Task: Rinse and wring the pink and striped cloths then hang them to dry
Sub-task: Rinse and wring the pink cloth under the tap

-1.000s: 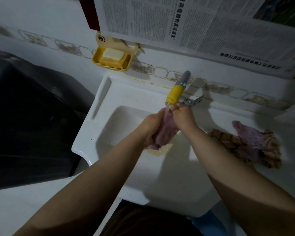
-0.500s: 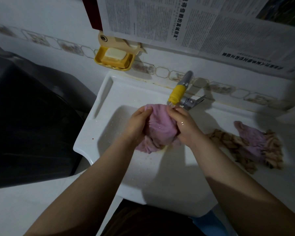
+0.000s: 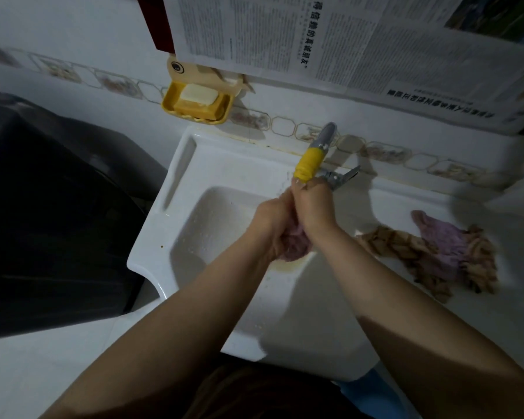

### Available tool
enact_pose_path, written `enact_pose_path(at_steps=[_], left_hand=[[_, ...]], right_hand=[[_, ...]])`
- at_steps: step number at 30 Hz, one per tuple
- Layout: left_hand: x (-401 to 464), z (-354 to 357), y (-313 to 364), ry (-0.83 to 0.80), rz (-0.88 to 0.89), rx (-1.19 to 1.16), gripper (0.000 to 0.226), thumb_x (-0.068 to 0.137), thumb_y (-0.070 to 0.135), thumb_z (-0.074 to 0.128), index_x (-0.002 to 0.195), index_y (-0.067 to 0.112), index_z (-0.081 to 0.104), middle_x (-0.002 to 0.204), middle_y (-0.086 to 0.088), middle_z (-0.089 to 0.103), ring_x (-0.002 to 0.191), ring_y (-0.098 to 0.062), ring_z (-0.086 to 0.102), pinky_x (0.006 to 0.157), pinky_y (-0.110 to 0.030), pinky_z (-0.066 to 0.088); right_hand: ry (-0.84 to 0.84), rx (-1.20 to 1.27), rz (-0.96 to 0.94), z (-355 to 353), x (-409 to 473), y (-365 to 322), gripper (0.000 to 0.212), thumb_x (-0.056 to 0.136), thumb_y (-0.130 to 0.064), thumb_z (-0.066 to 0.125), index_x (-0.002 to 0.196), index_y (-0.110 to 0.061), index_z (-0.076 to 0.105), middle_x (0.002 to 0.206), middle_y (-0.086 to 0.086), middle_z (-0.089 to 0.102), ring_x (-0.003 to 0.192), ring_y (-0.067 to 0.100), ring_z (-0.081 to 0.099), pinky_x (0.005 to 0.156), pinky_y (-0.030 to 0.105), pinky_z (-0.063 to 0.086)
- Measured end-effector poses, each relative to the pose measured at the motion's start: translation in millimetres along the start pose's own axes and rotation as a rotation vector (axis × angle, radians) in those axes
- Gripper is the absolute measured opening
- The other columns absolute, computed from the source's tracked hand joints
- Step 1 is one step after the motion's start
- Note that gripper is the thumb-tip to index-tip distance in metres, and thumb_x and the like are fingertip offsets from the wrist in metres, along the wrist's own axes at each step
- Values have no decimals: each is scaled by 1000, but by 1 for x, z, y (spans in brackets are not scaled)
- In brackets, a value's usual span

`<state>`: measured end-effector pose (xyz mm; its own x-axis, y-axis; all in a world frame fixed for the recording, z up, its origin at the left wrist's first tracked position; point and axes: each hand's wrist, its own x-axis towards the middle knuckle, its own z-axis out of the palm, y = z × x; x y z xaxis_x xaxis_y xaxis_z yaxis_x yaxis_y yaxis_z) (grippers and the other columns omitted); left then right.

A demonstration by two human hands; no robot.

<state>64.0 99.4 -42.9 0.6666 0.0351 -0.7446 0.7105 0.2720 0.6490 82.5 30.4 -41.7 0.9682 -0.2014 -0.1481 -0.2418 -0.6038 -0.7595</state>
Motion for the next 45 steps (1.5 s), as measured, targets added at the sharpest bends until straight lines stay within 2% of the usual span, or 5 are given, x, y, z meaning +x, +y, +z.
enact_pose_path(at_steps=[3, 15, 22, 30, 45], left_hand=[[6, -7, 4, 48, 55, -49, 31, 102, 31, 39, 100, 9, 61, 105, -20, 64, 80, -38, 62, 46, -21, 46], [0, -13, -2, -164, -141, -105, 38, 101, 32, 43, 93, 0, 63, 83, -17, 66, 78, -26, 64, 64, -31, 54], [20, -53, 20, -192, -57, 142, 51, 102, 42, 33, 102, 0, 61, 91, -19, 59, 86, -29, 56, 85, -37, 46], [23, -66, 31, -396, 164, 701, 38, 94, 41, 54, 91, 5, 66, 82, -7, 65, 74, -15, 60, 74, -31, 54], [2, 14, -10, -59, -31, -107, 59, 99, 51, 36, 62, 5, 44, 34, -9, 42, 32, -19, 51, 38, -15, 42]], right_hand=[[-51, -2, -96, 13, -13, 0, 41, 99, -35, 41, 88, -4, 66, 90, 23, 68, 87, 35, 63, 76, 43, 49], [-96, -153, -35, -3, 0, 18, 29, 98, -34, 43, 96, -11, 61, 99, 18, 67, 96, 35, 62, 74, 33, 42], [-726, 28, 10, -32, 6, 30, 29, 92, -37, 55, 102, -11, 60, 83, 1, 60, 76, 13, 58, 60, 16, 43], [-494, 134, 35, -37, 20, 34, 29, 97, -34, 45, 91, -14, 65, 92, 11, 68, 87, 22, 64, 86, 34, 47], [-114, -72, -29, -9, -1, 13, 42, 92, -45, 51, 65, -13, 56, 68, 13, 65, 73, 31, 63, 64, 32, 43]])
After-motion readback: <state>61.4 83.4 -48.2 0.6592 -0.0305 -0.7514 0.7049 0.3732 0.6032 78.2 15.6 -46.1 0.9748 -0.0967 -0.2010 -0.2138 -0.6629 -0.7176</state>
